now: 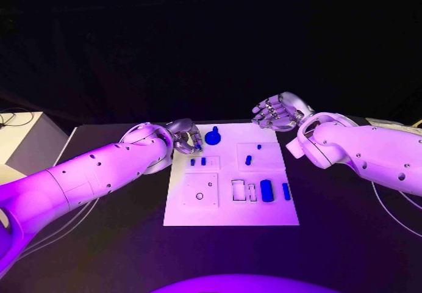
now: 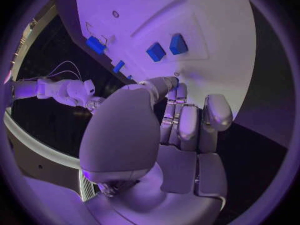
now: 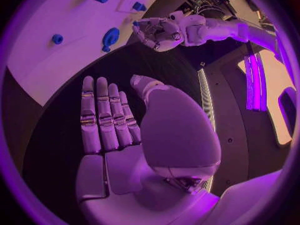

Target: Assemble the parts on the task board

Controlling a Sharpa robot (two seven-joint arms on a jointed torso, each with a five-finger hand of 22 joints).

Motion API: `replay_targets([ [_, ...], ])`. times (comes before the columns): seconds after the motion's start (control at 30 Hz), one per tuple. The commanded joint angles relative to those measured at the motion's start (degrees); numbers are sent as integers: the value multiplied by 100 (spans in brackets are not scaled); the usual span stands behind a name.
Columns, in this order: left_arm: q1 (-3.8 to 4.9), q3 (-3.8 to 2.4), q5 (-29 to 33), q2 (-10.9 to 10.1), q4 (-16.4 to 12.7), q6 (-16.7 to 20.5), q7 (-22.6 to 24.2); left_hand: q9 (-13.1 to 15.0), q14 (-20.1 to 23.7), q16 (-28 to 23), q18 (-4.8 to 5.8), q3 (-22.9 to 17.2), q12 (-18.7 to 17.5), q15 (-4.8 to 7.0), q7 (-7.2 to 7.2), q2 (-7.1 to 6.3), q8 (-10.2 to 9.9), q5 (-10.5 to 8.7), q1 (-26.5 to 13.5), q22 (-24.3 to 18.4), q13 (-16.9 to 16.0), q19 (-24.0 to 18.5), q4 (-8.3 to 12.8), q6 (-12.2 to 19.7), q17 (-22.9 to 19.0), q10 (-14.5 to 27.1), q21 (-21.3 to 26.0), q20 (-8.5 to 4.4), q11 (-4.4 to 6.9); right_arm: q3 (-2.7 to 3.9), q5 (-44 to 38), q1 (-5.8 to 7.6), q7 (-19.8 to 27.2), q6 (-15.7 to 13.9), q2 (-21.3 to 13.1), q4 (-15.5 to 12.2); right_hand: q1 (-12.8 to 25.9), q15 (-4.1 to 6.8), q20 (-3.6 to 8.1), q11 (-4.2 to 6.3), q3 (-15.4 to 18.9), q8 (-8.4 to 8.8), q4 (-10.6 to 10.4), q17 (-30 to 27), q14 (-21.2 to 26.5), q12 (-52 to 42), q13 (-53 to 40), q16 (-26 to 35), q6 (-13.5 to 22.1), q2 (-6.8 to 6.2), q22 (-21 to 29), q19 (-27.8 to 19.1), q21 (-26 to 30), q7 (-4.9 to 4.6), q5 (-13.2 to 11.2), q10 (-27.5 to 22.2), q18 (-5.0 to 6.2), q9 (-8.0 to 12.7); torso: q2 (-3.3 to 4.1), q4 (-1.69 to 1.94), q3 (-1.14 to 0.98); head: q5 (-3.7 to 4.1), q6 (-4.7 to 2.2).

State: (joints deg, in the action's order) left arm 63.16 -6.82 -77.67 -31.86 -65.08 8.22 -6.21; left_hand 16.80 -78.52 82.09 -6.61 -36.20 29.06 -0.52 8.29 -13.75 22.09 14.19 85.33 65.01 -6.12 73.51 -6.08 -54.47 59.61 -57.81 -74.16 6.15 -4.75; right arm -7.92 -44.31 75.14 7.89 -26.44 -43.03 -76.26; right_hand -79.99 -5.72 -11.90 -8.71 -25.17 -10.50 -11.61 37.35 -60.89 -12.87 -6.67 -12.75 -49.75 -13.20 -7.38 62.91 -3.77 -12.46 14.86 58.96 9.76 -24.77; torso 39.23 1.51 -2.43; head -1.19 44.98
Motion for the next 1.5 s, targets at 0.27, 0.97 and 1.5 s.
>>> replay_targets([
  [0.27,-9,56,0,88,156,-196,49,8,6,-19,59,6,-36,-14,4,13,-19,-31,-64,0,4,18,40,-41,-12,-33,-18,2,0,2,-55,-1,86,66,2,-26,41,-14,-21,-18,-32,20,-7,-5,-22,22,5,27,-53,-32,5,-17,-8,-3,29,20,81,9,5,-1,0,2,12],
  [0.97,-18,92,32,133,190,-145,109,11,15,-26,58,1,-51,-15,4,15,-28,-31,-64,-2,4,15,51,-42,-35,-41,-17,1,0,3,-55,-1,91,66,-2,-34,45,-14,-21,-19,-37,24,-3,-10,-24,25,14,35,-54,-35,13,-17,-7,-4,31,22,81,11,1,6,5,25,28],
  [1.5,-16,93,70,130,147,-57,177,22,16,-28,60,-6,-69,-13,1,26,-33,-34,-63,12,-3,21,77,-66,-43,-78,-27,-1,5,3,-56,-1,86,75,3,-22,45,-14,-21,-19,-37,24,-3,-10,-24,25,14,35,-54,-35,13,-17,-7,-4,31,22,81,11,2,4,5,26,57],
])
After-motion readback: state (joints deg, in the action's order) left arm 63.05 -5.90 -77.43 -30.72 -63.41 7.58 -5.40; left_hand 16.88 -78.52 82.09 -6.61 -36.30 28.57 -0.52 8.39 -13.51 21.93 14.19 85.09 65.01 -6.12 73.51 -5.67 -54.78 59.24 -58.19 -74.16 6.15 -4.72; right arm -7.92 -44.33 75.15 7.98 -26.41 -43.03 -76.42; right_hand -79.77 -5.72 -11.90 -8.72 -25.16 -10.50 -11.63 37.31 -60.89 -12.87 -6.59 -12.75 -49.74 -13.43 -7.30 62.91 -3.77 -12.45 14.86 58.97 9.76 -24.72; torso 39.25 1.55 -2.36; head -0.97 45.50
